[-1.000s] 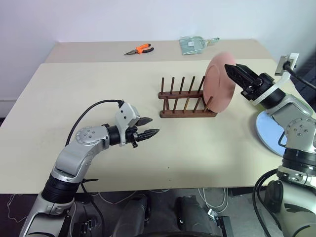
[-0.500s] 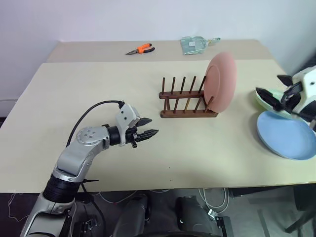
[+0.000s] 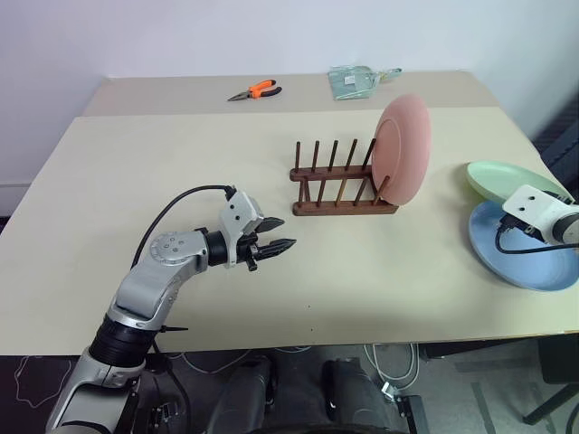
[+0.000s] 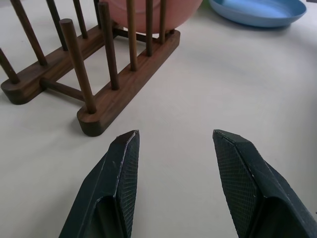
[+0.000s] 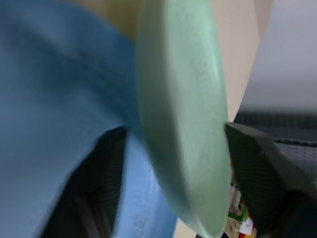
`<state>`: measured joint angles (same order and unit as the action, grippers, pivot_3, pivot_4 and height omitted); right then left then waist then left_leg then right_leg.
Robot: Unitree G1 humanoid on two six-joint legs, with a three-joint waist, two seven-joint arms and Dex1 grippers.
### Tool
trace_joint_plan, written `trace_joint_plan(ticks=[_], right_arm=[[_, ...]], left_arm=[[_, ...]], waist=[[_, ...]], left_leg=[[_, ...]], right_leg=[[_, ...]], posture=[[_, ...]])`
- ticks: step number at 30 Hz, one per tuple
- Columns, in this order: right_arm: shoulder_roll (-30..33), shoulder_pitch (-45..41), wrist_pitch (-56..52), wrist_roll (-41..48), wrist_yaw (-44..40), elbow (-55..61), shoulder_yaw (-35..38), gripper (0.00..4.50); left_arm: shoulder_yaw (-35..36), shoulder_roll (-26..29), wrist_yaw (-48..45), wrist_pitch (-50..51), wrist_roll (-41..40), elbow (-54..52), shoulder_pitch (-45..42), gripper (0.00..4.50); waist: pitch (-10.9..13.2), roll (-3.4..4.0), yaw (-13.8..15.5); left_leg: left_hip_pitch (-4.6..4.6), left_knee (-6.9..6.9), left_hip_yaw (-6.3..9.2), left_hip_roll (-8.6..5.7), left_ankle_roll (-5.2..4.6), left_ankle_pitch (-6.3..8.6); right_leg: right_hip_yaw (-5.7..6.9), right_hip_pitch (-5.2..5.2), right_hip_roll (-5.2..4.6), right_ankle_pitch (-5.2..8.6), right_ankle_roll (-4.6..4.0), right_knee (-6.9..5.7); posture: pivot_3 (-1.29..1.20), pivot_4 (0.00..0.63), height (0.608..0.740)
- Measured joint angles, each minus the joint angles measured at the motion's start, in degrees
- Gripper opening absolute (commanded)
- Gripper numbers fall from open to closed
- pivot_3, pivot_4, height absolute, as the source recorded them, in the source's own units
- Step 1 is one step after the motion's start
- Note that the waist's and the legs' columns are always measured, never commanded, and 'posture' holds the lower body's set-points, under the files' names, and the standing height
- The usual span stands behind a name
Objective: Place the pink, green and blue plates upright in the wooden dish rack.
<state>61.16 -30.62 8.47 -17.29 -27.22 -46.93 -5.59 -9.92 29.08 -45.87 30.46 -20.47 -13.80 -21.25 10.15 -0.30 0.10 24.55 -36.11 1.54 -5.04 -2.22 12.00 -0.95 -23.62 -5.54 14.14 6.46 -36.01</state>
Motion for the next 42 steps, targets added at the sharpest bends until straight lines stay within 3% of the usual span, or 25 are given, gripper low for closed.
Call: trace_joint_plan(ticks=[2, 3, 7, 11, 15, 17, 18, 21, 24, 27, 31, 42], right_arm=[[-0.1, -0.34, 1.21, -0.53, 0.07, -0.41, -0.38, 0.2], [-0.09, -0.4, 1.54, -0.6, 0.38, -0.37, -0.27, 0.09], [-0.07, 2.61, 2.17, -0.27, 1.64, 4.12, 1.0, 0.09], [-2.25, 8.38, -1.77, 7.43, 3.21, 20.81, 11.56, 0.09], [-10.6, 6.93, -13.74, 27.53, 2.52, 46.95, 23.14, 0.09], [-15.01, 4.16, -22.62, 41.69, 3.25, 57.57, 27.13, 0.09], [-16.76, 3.41, -28.0, 53.12, 4.15, 63.01, 29.27, 0.09], [-19.98, 2.89, -37.02, 80.56, 7.63, 73.94, 30.75, 0.09], [-22.69, 2.81, -41.18, 92.09, 12.33, 78.56, 27.46, 0.09], [-26.89, 3.14, -43.28, 93.19, 17.76, 78.63, 22.16, 0.09], [-29.83, 3.24, -44.61, 87.67, 22.41, 75.27, 16.74, 0.09], [-31.19, 3.33, -45.84, 78.62, 21.79, 68.37, 15.71, 0.09]], left_arm=[[0.07, 0.01, 0.16, 0.01, -0.01, -0.01, 0.32, 2.41], [0.12, 0.05, 0.2, 0.01, -0.01, -0.02, 0.39, 2.41], [0.48, 0.14, 0.48, -0.01, -0.06, -0.56, 0.96, 2.41], [2.86, 0.07, 1.96, -0.67, -0.09, -0.35, 1.31, 2.41], [4.02, -0.52, 2.43, -1.63, -0.1, 0.61, 1.05, 2.41], [4.03, -0.53, 2.28, -2.33, -0.04, 1.64, 0.85, 2.41], [4.08, -0.51, 2.16, -2.63, -0.02, 2.39, 0.5, 2.41], [4.51, -0.23, 1.95, -3.42, 0.04, 4.26, 0.11, 2.41], [4.56, -0.17, 1.75, -3.9, 0.15, 5.04, -0.3, 2.41], [4.61, 0.04, 1.51, -4.39, 0.16, 5.0, -0.36, 2.41], [4.73, 0.05, 1.75, -4.4, 0.0, 4.0, 0.09, 2.41], [5.3, 0.15, 2.52, -4.18, -0.23, 2.64, 0.54, 2.41]], waist=[[0.0, 0.0, 0.01], [0.0, 0.01, 0.02], [0.0, 0.02, 0.15], [0.09, 0.23, 0.11], [0.1, 0.21, -0.29], [0.11, 0.18, 0.02], [0.12, 0.17, 0.26], [0.12, 0.12, 0.69], [0.11, 0.1, 0.51], [0.09, 0.08, 0.44], [0.09, 0.1, 0.55], [0.09, 0.1, 0.49]], left_leg=[[0.0, 0.0, 0.0, 0.0, 0.0, 0.0], [0.0, 0.0, 0.0, 0.0, 0.0, 0.0], [-0.02, 0.0, 0.01, 0.0, 0.0, 0.0], [-0.02, -0.03, 0.0, 0.01, 0.0, 0.0], [-0.05, -0.02, 0.14, 0.07, -0.01, -0.01], [-0.05, -0.04, 0.16, 0.06, -0.02, -0.01], [-0.04, -0.03, 0.16, 0.06, -0.03, 0.0], [-0.02, -0.02, 0.17, 0.06, -0.12, 0.06], [-0.01, -0.06, 0.15, 0.04, -0.15, 0.08], [-0.01, -0.02, 0.13, 0.05, -0.14, 0.08], [0.1, 0.02, 0.12, 0.04, -0.14, 0.07], [0.21, 0.01, 0.11, 0.02, -0.14, 0.07]], right_leg=[[0.0, 0.0, 0.0, 0.0, 0.01, 0.0], [0.0, 0.0, 0.0, 0.0, 0.01, -0.01], [0.0, 0.02, 0.01, -0.01, 0.02, -0.01], [-0.06, -0.03, 0.02, -0.03, 0.07, -0.08], [0.07, 0.05, 0.09, -0.13, 0.27, -0.12], [0.08, 0.06, 0.06, -0.13, 0.27, -0.1], [0.07, 0.07, 0.05, -0.12, 0.26, -0.08], [0.09, 0.12, 0.0, -0.01, 0.05, 0.01], [0.06, 0.13, -0.06, 0.01, 0.01, 0.08], [0.05, 0.09, -0.06, 0.01, 0.0, 0.09], [0.05, -0.07, -0.04, 0.0, 0.01, 0.08], [0.04, -0.22, -0.02, -0.02, 0.05, -0.02]], posture=[[0.0, 0.15, 0.719], [0.0, 0.15, 0.719], [0.0, 0.15, 0.719], [0.0, 0.15, 0.719], [0.0, 0.15, 0.719], [0.0, 0.15, 0.719], [0.0, 0.15, 0.719], [0.0, 0.15, 0.719], [0.0, 0.15, 0.719], [0.0, 0.15, 0.719], [0.0, 0.15, 0.719], [0.0, 0.15, 0.719]])
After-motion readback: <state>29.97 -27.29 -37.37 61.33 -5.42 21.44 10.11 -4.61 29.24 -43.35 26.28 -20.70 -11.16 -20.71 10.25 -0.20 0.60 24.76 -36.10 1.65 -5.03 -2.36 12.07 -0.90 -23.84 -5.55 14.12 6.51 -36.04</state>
